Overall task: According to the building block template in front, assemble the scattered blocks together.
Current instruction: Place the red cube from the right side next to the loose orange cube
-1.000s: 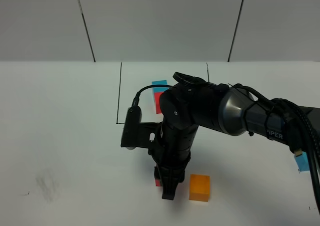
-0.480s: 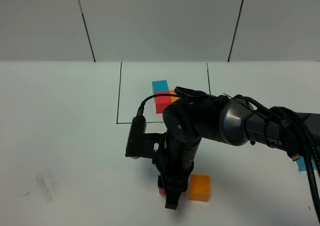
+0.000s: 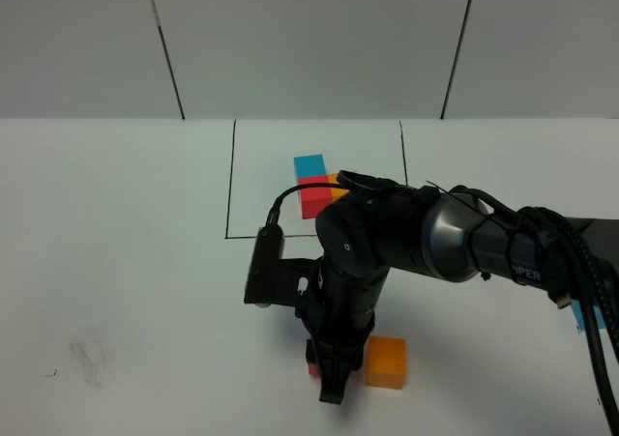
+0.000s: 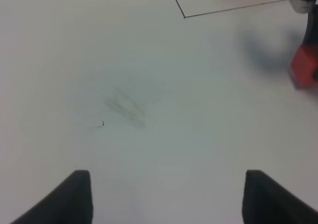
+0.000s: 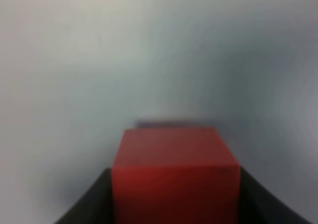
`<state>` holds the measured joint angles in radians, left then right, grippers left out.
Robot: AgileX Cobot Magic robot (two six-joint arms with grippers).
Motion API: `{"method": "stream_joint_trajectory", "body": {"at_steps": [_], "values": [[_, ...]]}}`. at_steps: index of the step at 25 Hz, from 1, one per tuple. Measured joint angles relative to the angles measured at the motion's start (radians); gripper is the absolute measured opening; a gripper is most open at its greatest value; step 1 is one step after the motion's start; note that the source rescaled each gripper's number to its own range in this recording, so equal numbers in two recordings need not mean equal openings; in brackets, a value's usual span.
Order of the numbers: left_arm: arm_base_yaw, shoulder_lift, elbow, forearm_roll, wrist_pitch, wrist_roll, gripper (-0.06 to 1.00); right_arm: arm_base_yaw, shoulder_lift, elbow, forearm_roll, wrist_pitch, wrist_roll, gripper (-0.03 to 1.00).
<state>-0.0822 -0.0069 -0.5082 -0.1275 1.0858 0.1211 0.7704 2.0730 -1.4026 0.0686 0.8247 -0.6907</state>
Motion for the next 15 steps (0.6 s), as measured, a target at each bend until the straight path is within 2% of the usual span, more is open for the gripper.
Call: {"method": "stream_joint_trajectory", "body": {"at_steps": [15], "values": [[0.0, 0.0, 0.0, 0.0, 0.0, 0.0, 0.53, -0.022, 0.003, 0.067, 0.004, -0.033, 0.0, 0.19]]}}
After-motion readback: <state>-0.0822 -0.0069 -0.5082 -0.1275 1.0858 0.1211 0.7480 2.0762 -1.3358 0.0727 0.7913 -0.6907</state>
